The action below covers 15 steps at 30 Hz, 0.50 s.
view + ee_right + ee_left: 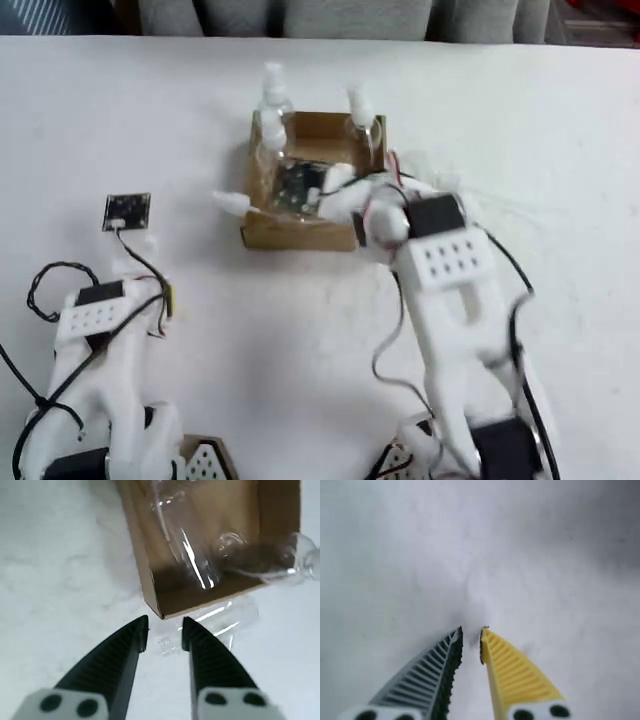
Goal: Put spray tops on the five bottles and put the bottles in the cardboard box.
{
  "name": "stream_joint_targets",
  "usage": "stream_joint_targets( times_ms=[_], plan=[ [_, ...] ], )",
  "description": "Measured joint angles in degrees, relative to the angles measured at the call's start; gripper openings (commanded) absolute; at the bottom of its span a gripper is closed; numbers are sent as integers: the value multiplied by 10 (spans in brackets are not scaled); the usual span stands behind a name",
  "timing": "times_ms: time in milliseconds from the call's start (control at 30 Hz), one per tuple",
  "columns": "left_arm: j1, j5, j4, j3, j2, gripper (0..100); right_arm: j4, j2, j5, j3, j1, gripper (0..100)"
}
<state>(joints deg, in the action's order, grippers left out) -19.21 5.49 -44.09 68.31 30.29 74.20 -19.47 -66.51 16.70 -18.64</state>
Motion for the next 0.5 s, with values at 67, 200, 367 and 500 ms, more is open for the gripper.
stream_joint_targets(
  times_ms=[67,200,367,500],
  plan=[
    [0,0,0,0,0,76,22,49,-56,-40,-7,162],
    [-2,13,0,0,-1,76,74,135,-146,-127,-23,166],
    [-2,47,0,0,-1,79,113,244,-198,-238,-22,166],
    [-2,50,0,0,-1,79,143,324,-222,-317,-26,180]
  ],
)
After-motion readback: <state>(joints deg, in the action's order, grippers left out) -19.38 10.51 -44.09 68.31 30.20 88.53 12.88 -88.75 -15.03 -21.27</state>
